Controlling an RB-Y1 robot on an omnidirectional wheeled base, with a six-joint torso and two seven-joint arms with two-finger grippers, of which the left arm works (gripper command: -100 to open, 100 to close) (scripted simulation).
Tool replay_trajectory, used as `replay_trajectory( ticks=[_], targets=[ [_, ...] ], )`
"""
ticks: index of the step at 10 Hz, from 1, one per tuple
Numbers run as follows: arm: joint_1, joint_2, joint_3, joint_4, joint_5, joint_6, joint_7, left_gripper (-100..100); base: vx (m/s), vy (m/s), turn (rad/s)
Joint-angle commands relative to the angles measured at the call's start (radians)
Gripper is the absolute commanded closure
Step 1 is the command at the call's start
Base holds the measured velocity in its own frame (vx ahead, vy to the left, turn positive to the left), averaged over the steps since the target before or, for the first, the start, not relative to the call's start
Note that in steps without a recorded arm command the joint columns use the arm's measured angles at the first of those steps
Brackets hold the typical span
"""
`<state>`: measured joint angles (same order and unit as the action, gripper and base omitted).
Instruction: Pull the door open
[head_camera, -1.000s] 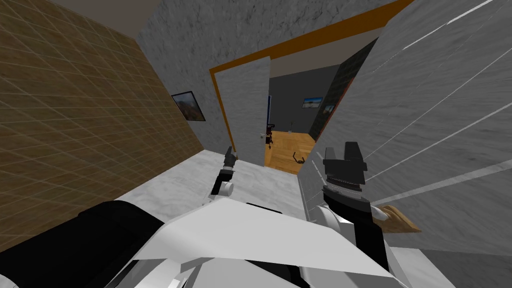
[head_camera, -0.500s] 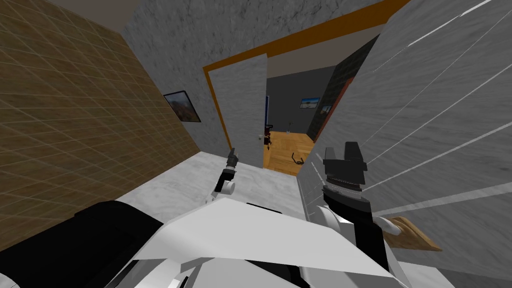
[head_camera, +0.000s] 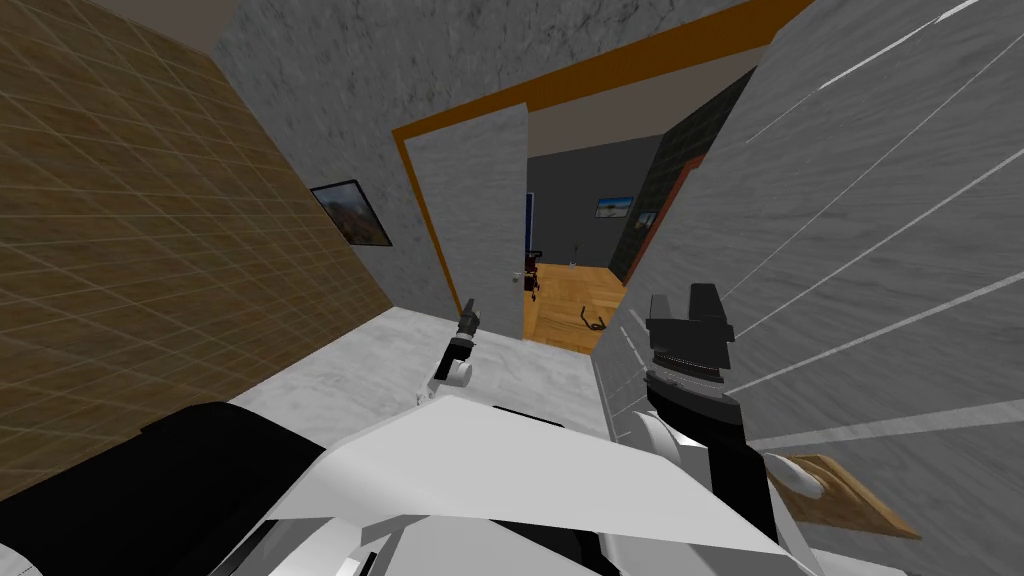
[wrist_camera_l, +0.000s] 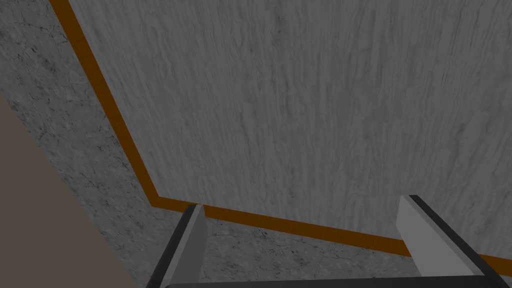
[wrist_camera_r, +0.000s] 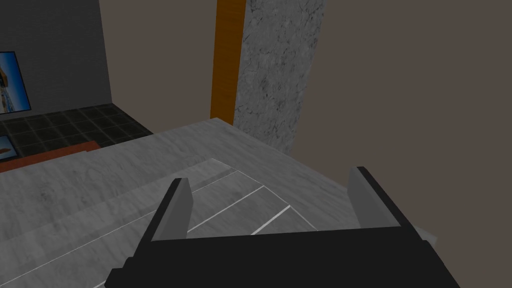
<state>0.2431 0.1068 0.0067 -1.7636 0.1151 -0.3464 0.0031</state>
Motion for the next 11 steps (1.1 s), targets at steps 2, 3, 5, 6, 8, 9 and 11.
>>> replay_trajectory(
  ticks=[2, 3, 5, 6, 8, 9, 11],
  targets=[
    [-0.024, 0.008, -0.003, 0.054, -0.001, 0.007, 0.007, -100, 0.139, 0.000, -0.051],
    [-0.033, 0.010, -0.004, 0.072, -0.001, 0.009, 0.009, -100, 0.107, 0.009, -0.037],
    [-0.050, 0.014, -0.006, 0.107, -0.002, 0.013, 0.012, -100, 0.093, 0.000, -0.047],
    [-0.058, 0.017, -0.007, 0.124, -0.002, 0.015, 0.014, -100, 0.093, -0.016, -0.050],
    [-0.074, 0.021, -0.009, 0.159, -0.003, 0.019, 0.018, -100, 0.094, -0.016, -0.041],
    [-0.082, 0.022, -0.010, 0.175, -0.003, 0.021, 0.020, -100, 0.117, 0.002, -0.042],
    [-0.098, 0.026, -0.011, 0.208, -0.003, 0.024, 0.023, -100, 0.109, 0.010, -0.044]
  ],
)
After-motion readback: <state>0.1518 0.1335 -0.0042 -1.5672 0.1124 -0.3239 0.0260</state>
